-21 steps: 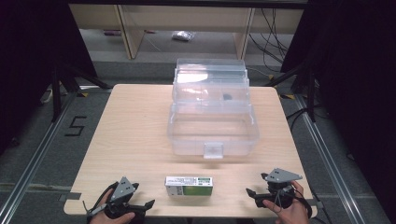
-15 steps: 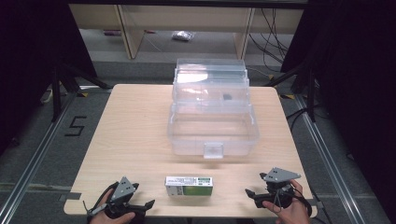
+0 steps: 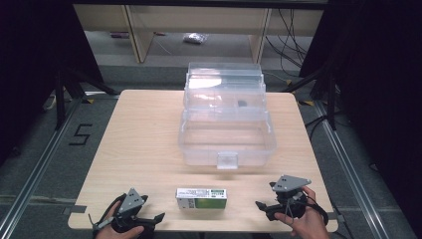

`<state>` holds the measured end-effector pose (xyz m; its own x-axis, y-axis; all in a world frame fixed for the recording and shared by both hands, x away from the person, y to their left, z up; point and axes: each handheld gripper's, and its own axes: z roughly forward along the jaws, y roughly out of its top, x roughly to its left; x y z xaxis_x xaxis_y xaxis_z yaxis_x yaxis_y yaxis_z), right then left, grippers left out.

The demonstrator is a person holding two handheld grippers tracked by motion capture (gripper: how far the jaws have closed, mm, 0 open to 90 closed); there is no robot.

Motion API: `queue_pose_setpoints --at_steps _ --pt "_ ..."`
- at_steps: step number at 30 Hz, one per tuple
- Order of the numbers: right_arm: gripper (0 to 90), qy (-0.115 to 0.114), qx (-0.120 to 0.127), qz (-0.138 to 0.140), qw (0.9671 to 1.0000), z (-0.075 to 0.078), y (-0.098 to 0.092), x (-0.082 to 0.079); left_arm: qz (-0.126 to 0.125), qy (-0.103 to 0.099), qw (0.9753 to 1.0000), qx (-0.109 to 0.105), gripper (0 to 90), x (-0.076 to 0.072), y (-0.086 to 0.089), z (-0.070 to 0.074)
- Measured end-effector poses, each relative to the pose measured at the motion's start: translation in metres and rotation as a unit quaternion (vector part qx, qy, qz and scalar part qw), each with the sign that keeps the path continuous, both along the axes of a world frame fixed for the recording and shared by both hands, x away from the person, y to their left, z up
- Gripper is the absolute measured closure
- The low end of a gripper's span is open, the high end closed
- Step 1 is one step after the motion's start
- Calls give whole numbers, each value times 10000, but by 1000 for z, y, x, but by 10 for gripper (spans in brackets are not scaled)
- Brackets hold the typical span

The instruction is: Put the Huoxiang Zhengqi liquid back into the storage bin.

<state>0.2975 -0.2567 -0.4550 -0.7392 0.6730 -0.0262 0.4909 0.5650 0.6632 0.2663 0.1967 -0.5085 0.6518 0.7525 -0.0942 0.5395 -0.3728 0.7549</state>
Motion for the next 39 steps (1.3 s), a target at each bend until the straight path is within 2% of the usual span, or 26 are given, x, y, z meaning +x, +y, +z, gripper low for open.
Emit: queue_pose_setpoints --at_steps 1,5,6,7,9,10,11,14,16,17,20,21,24,29,30,33,34,35,36,37,38,39 --pt "223 -48 -48 76 9999 5 2 1 -58 0 10000 15 155 0 1 0" --pt "231 -89 -162 291 9994 19 11 5 50 -16 10000 80 155 0 1 0" --pt "233 -146 -125 257 9995 19 14 6 54 -9 10000 74 155 0 1 0" --pt "235 -150 -211 391 9989 25 15 7 46 -16 10000 76 155 1 1 0" --pt "237 -236 -214 451 9985 28 20 8 0 53 10000 -4 155 0 1 2" --pt "239 -218 -216 475 9984 29 22 8 35 -2 10000 -19 155 0 1 1" --pt "240 -162 -287 575 9978 32 25 8 36 13 10000 -6 155 0 1 0" --pt "242 -288 -271 812 9959 35 33 9 51 -12 10000 55 155 1 1 1" --pt "242 -163 -337 878 9954 39 39 8 5 42 10000 -13 155 0 1 1" --pt "242 -226 -361 911 9949 39 41 8 -22 11 10000 9 155 0 2 1" --pt "242 -183 -404 1044 9935 41 49 7 34 -14 10000 -54 155 1 0 0" --pt "243 -170 -496 1103 9925 44 51 7 38 -17 10000 -44 155 0 0 0" --pt "245 -181 -524 1187 9914 47 58 7 9 -26 10000 25 155 1 1 -1" --pt "252 -53 -753 1488 9860 57 80 8 4 -37 10000 35 155 1 1 0" --pt "252 -53 -753 1488 9860 57 80 8 4 -37 10000 35 155 1 1 0" --pt "256 -47 -876 1682 9818 59 97 10 -14 -49 10000 31 155 1 1 0" --pt "256 -47 -876 1682 9818 59 97 10 -14 -49 10000 31 155 1 1 0" --pt "259 -32 -926 1793 9794 60 101 10 12 -56 10000 -69 155 0 0 -1" --pt "263 -61 -1008 1896 9767 60 108 11 10 -37 10000 7 155 0 1 0" --pt "263 -61 -1008 1896 9767 60 108 11 -41 -15 10000 21 155 0 2 1" --pt "263 -70 -1047 1964 9749 60 116 12 4 -57 9999 -112 155 0 0 -1" --pt "263 -17 -1077 1960 9747 60 119 11 -1 -37 9999 -109 155 0 0 -1"
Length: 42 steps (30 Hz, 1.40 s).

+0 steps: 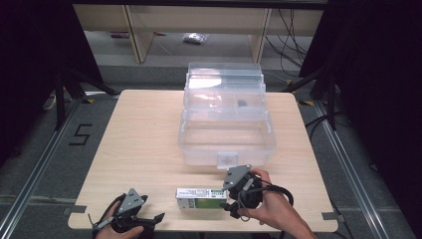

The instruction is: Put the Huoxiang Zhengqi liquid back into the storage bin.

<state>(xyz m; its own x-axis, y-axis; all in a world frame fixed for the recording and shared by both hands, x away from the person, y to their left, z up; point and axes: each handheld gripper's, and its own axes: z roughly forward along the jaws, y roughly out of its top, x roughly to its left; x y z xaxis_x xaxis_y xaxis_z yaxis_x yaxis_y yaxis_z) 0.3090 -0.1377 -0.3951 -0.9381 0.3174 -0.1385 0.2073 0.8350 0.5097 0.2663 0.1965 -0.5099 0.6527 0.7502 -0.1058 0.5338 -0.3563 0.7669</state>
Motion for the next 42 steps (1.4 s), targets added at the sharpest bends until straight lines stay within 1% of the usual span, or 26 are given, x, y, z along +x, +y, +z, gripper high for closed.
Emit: queue_pose_setpoints --at_steps 1,2,4,12,14,15,16,17,19,20,21,23,24,26,27,28,31,32,33,34,35,36,39,40,41,42 --pt "263 0 0 0 10000 0 0 0 0 0 10000 0 155 0 0 0" --pt "263 38 -71 71 9999 0 6 1 13 -6 9999 122 155 1 1 0" --pt "263 90 -154 58 9998 -1 12 2 13 -11 9999 131 155 1 1 0" --pt "270 163 -363 170 9991 -4 28 9 16 40 9999 143 155 1 1 1" --pt "278 197 -444 273 9984 -4 35 12 25 25 9999 123 155 1 1 0" --pt "280 229 -469 372 9979 -5 38 14 44 30 10000 45 155 1 0 0" --pt "284 357 -483 276 9978 -5 41 14 44 32 10000 33 155 1 0 0" --pt "286 339 -527 303 9976 -5 43 15 6 29 9999 159 155 1 1 1" --pt "297 319 -626 486 9963 -6 52 18 24 -9 10000 83 155 1 1 0" --pt "298 353 -649 363 9966 -6 54 17 25 -15 10000 91 155 1 1 0" --pt "299 374 -667 425 9962 -7 55 18 17 -24 9999 122 155 1 2 0" --pt "303 440 -766 314 9956 -7 58 17 12 -5 10000 69 155 0 1 1" --pt "306 299 -966 357 9942 -7 62 18 -19 -6 9999 115 155 0 2 1" --pt "311 328 -1005 419 9935 -9 66 19 28 -10 10000 65 155 1 1 1" --pt "311 336 -1023 364 9935 -10 68 19 8 -26 9999 128 155 1 2 1" --pt "313 343 -1070 446 9927 -11 70 21 8 -26 9999 128 155 1 2 1" --pt "313 441 -1071 371 9926 -12 73 20 31 0 10000 34 155 1 1 1" --pt "314 394 -1116 418 9921 -13 74 22 36 -9 10000 19 155 1 1 1" --pt "316 350 -1114 594 9914 -14 75 24 31 -16 10000 18 155 1 1 0" --pt "320 437 -1170 493 9909 -15 78 23 23 -22 10000 16 155 0 1 0" --pt "322 439 -1209 514 9904 -15 78 24 23 -22 10000 16 155 0 1 0" --pt "324 442 -1203 529 9903 -16 79 24 -8 10 9999 117 155 0 3 2" --pt "328 410 -1274 595 9892 -17 82 25 -6 -1 9999 111 155 0 3 2" --pt "332 485 -1319 471 9890 -17 84 22 -10 8 9999 117 155 0 3 2" --pt "332 485 -1319 471 9890 -17 84 22 -10 8 9999 117 155 0 3 2" --pt "339 364 -1323 798 9873 -19 85 27 -12 15 9999 123 155 0 3 2"
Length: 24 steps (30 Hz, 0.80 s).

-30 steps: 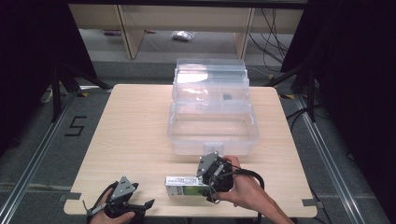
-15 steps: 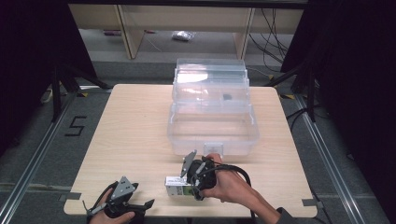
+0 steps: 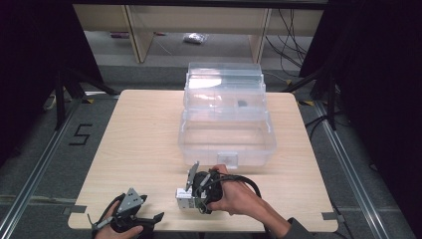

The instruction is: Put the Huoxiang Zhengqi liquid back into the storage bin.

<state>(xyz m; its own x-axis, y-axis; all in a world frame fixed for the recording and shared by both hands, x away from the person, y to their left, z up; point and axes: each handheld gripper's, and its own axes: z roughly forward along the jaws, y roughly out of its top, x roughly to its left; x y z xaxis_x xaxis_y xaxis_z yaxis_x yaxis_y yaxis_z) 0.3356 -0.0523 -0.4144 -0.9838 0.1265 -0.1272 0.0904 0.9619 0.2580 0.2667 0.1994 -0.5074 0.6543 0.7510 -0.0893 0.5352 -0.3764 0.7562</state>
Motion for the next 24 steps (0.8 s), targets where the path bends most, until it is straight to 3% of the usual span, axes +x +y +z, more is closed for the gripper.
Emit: queue_pose_setpoints --at_steps 1,2,3,4,18,20,21,22,24 --pt "339 0 0 0 10000 0 0 0 0 0 10000 0 155 0 0 0" --pt "345 72 -106 -322 9994 0 2 -5 -33 -11 10000 22 155 0 0 0" --pt "351 34 -68 -34 10000 -2 2 -1 -33 -11 10000 22 155 0 0 0" --pt "355 87 -91 -145 9998 -2 3 -3 -21 2 10000 33 155 0 0 0" --pt "439 139 -391 13 9991 -17 13 12 -47 -3 10000 40 155 0 0 0" --pt "444 231 -452 -90 9987 -17 14 12 -51 -1 10000 33 155 0 0 0" --pt "452 152 -385 151 9990 -19 15 15 -41 5 10000 37 155 0 0 0" --pt "460 300 -440 -4 9986 -20 16 14 -28 19 10000 39 155 0 0 0" --pt "472 389 -471 36 9981 -22 17 15 -52 -4 10000 -10 155 -1 -1 0"
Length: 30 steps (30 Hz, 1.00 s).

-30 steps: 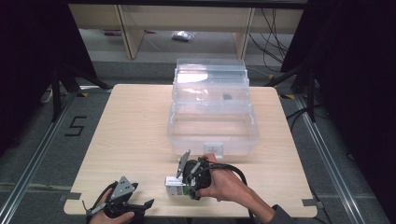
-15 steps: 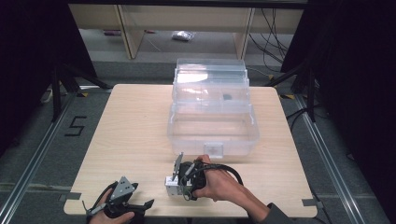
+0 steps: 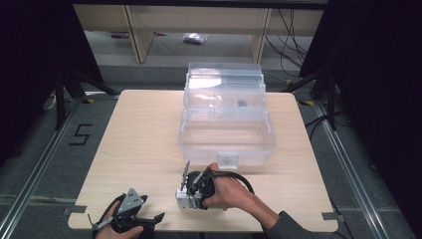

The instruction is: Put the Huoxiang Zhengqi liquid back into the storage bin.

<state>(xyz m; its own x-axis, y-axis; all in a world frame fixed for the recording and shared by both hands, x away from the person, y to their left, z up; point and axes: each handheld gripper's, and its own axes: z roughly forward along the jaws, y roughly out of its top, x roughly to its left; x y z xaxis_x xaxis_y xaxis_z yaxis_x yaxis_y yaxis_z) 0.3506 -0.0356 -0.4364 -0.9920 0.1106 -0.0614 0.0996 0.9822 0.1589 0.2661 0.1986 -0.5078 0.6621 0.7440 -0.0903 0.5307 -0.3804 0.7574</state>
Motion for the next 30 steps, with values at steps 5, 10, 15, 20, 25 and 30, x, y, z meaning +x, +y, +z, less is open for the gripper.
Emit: queue_pose_setpoints --at_steps 5,10,15,20,25,30 --pt "501 -123 -20 324 9994 -4 3 4 39 -15 10000 27 155 1 0 0" --pt "526 10 -113 182 9998 -5 4 1 2 -8 10000 0 155 0 0 0" --pt "636 160 -296 125 9994 -3 4 -3 -8 -7 10000 52 155 0 0 0" --pt "644 67 -193 473 9987 -2 2 1 31 -22 10000 35 155 0 0 0" --pt "645 106 -103 322 9994 5 -4 0 25 -11 10000 40 155 0 0 0" --pt "646 108 -92 426 9990 16 -16 3 32 -14 10000 20 155 1 0 0"
